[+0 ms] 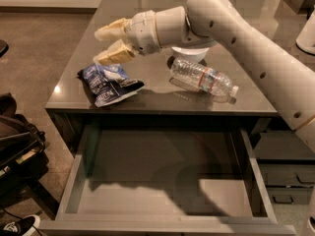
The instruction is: Pick blue chip bag from top drawer and place on counter
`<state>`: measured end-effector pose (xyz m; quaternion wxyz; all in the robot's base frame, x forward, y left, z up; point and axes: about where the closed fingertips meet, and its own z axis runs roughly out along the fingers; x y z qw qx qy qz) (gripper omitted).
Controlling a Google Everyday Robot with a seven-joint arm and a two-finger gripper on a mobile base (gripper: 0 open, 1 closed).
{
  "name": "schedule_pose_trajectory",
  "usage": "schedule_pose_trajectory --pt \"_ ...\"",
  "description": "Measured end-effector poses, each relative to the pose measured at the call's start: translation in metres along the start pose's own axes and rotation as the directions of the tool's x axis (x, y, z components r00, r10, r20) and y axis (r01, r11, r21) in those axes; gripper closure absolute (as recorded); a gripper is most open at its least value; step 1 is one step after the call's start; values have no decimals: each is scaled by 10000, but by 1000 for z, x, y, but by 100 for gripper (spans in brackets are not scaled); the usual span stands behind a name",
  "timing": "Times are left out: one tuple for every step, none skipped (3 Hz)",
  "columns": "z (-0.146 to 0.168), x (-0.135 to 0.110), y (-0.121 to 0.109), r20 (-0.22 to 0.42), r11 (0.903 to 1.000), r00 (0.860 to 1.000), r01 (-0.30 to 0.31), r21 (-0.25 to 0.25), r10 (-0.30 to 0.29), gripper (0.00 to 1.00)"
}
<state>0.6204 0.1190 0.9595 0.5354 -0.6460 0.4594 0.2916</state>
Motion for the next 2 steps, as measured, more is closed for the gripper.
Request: schedule_pose_trajectory --pt "0 0 0 0 10000 10000 0 -1 0 0" --pt "0 0 0 1 10000 10000 0 -1 0 0"
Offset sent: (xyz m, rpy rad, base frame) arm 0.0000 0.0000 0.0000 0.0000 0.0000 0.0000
